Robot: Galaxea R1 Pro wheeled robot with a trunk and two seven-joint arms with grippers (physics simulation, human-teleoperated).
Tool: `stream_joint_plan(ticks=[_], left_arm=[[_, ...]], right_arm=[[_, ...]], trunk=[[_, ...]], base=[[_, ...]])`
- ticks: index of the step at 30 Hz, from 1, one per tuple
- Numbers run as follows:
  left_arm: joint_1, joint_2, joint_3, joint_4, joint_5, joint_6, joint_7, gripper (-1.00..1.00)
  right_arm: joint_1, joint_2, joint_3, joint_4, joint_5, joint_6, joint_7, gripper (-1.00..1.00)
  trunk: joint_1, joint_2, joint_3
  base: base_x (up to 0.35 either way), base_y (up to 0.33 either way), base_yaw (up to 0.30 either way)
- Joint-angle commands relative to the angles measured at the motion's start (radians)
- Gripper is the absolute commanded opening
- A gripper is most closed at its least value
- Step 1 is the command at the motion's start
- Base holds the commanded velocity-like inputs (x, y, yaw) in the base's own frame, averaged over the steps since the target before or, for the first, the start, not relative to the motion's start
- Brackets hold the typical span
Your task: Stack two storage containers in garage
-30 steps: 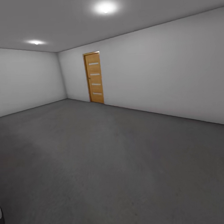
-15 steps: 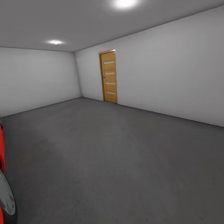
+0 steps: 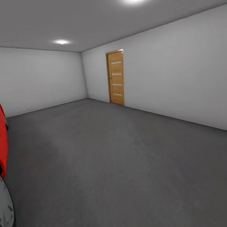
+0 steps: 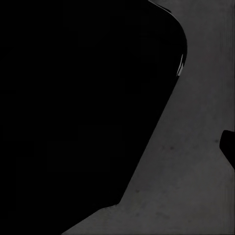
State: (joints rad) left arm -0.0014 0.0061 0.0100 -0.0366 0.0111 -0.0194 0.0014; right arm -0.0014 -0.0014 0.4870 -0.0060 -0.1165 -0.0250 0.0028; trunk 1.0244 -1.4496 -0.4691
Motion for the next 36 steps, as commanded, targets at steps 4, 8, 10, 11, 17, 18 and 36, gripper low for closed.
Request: stream_joint_plan(ticks=[4, 8, 10, 11, 17, 18, 36], left_arm=[[0.000, 0.000, 0.001, 0.000, 0.001, -0.002, 0.000, 1.00], [0.000, 0.000, 0.001, 0.000, 0.001, -0.002, 0.000, 1.00], [0.000, 0.000, 0.001, 0.000, 0.001, -0.002, 0.000, 1.00], [0.000, 0.000, 0.001, 0.000, 0.001, -0.002, 0.000, 1.00], [0.000, 0.000, 0.001, 0.000, 0.001, -0.002, 0.000, 1.00], [0.000, 0.000, 0.001, 0.000, 0.001, -0.001, 0.000, 1.00], [0.000, 0.000, 0.001, 0.000, 0.001, -0.002, 0.000, 1.00]], right_arm=[[0.000, 0.000, 0.009, 0.000, -0.010, -0.003, 0.000, 1.00], [0.000, 0.000, 0.009, 0.000, -0.010, -0.003, 0.000, 1.00], [0.000, 0.000, 0.009, 0.000, -0.011, -0.003, 0.000, 1.00], [0.000, 0.000, 0.009, 0.000, -0.011, -0.003, 0.000, 1.00], [0.000, 0.000, 0.009, 0.000, -0.011, -0.003, 0.000, 1.00], [0.000, 0.000, 0.009, 0.000, -0.011, -0.003, 0.000, 1.00], [0.000, 0.000, 0.009, 0.000, -0.011, -0.003, 0.000, 1.00]], trunk=[[0.001, 0.000, -0.001], [0.001, 0.000, -0.001], [0.001, 0.000, -0.001], [0.001, 0.000, -0.001], [0.001, 0.000, -0.001], [0.001, 0.000, -0.001], [0.001, 0.000, -0.001]], base=[[0.322, 0.000, 0.001], [0.322, 0.000, 0.000], [0.322, 0.000, 0.000], [0.322, 0.000, 0.000], [0.322, 0.000, 0.000], [0.322, 0.000, 0.000], [0.322, 0.000, 0.000]])
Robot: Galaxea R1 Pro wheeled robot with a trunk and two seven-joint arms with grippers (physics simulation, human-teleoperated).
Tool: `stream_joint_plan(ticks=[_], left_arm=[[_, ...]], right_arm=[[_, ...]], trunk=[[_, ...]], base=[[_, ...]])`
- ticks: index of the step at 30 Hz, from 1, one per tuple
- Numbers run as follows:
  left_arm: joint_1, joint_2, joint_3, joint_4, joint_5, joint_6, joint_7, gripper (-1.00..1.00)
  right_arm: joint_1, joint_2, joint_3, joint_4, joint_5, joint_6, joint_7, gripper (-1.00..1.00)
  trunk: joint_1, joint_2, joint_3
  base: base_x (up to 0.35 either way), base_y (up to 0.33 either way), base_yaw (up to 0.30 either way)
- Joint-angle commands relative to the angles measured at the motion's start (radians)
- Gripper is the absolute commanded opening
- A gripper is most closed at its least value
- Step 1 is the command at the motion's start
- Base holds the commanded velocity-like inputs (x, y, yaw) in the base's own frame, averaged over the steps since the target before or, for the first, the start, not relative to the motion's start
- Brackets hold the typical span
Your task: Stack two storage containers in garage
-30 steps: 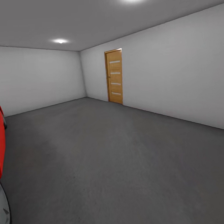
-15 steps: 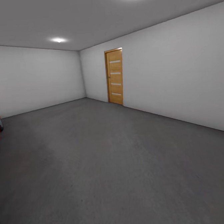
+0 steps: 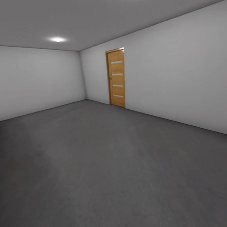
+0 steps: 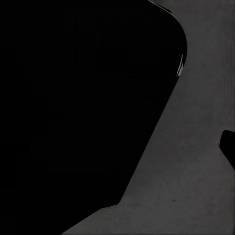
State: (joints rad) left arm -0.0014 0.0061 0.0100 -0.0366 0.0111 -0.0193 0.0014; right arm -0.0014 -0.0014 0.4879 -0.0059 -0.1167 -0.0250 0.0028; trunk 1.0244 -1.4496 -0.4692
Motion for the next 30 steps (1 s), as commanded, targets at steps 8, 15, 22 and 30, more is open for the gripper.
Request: stream_joint_plan(ticks=[8, 15, 22, 30], left_arm=[[0.000, 0.000, 0.001, 0.000, 0.001, -0.002, 0.000, 1.00], [0.000, 0.001, 0.001, 0.000, 0.001, -0.002, 0.001, 1.00], [0.000, 0.000, 0.001, 0.000, 0.016, -0.002, 0.000, 1.00], [0.000, 0.001, 0.001, 0.000, 0.018, -0.002, 0.000, 1.00]], right_arm=[[0.000, 0.000, 0.008, 0.000, -0.011, -0.003, 0.000, 1.00], [0.000, -0.002, 0.009, 0.000, -0.011, -0.003, 0.000, 1.00], [0.000, -0.003, 0.009, 0.000, -0.011, -0.003, 0.000, 1.00], [0.000, -0.003, 0.009, 0.000, -0.010, -0.003, 0.000, 1.00]], trunk=[[0.001, 0.000, -0.001], [0.001, 0.000, -0.001], [0.001, 0.000, -0.001], [0.001, 0.000, -0.001]], base=[[0.322, 0.000, 0.000], [0.322, 0.000, 0.000], [0.322, 0.000, 0.000], [0.322, 0.000, 0.000]])
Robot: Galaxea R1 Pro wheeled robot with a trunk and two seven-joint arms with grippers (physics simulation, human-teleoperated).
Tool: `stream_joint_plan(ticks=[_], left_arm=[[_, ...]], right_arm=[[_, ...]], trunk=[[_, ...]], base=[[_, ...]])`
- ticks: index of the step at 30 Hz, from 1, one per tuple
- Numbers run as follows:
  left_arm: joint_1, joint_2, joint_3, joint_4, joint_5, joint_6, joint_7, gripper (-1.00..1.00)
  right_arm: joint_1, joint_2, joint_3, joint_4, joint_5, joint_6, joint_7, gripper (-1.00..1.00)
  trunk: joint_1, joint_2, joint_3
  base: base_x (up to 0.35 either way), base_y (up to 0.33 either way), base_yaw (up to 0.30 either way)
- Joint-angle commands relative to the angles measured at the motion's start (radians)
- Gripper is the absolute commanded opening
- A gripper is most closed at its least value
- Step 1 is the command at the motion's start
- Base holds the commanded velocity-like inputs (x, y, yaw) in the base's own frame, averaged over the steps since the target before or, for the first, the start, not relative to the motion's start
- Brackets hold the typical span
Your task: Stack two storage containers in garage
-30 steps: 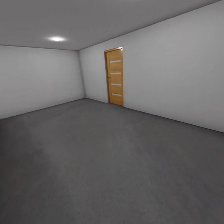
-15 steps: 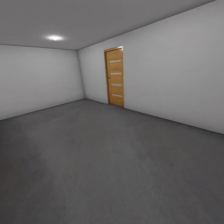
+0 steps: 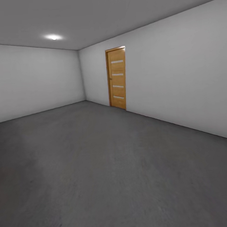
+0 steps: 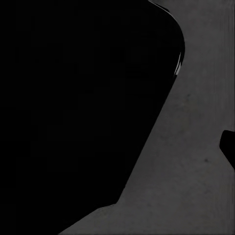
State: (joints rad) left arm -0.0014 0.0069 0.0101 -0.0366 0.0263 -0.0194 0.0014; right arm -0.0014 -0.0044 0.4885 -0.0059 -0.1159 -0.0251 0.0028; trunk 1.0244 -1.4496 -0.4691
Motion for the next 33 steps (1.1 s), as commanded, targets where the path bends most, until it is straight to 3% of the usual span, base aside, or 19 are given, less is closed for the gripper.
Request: stream_joint_plan(ticks=[1, 33], left_arm=[[0.000, 0.000, 0.001, 0.000, 0.003, -0.002, 0.000, 1.00], [0.000, -0.001, -0.001, 0.000, 0.003, -0.002, 0.000, 1.00]], right_arm=[[0.000, 0.000, 0.008, 0.000, -0.010, -0.003, 0.000, 1.00], [0.000, -0.006, 0.008, 0.000, -0.010, -0.038, 0.000, 1.00]], trunk=[[0.001, 0.000, -0.001], [0.001, 0.000, -0.001]], base=[[0.322, 0.000, 0.000], [0.322, 0.000, 0.000]])
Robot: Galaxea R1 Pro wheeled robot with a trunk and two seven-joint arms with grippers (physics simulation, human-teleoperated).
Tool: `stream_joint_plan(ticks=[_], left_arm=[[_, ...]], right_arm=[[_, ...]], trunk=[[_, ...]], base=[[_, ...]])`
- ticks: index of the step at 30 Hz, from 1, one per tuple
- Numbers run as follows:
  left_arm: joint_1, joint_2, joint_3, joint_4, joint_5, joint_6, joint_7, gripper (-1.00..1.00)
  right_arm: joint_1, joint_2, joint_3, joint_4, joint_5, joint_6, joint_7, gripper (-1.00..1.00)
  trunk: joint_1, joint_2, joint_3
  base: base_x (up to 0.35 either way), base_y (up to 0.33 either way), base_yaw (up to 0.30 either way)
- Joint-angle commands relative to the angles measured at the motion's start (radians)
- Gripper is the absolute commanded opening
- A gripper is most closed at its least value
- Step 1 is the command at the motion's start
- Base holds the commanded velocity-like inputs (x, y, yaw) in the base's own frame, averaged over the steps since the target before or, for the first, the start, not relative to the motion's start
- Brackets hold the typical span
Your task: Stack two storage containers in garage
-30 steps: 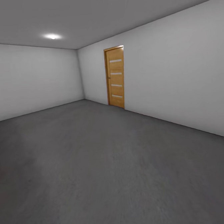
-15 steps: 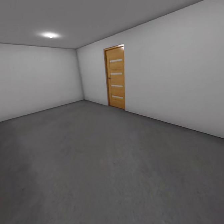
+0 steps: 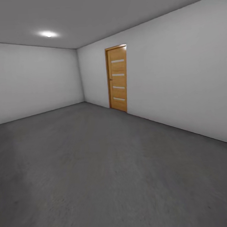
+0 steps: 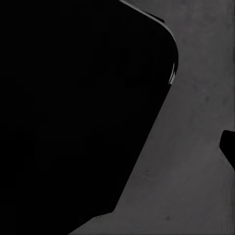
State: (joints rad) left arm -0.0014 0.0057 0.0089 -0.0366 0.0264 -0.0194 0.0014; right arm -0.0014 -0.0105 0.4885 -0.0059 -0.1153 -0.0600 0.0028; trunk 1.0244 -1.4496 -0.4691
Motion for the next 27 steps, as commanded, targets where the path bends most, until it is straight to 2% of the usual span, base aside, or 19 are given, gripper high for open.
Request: stream_joint_plan(ticks=[1, 27], left_arm=[[0.000, 0.000, 0.000, 0.000, 0.003, -0.002, 0.000, 1.00], [0.000, 0.000, 0.002, 0.000, 0.002, -0.002, 0.000, 1.00]], right_arm=[[0.000, 0.000, 0.008, 0.000, -0.010, -0.003, 0.000, 1.00], [0.000, 0.002, 0.008, 0.000, -0.010, -0.003, 0.000, 1.00]], trunk=[[0.001, 0.000, -0.001], [0.001, 0.000, -0.001]], base=[[0.322, 0.000, 0.000], [0.322, 0.000, 0.000]])
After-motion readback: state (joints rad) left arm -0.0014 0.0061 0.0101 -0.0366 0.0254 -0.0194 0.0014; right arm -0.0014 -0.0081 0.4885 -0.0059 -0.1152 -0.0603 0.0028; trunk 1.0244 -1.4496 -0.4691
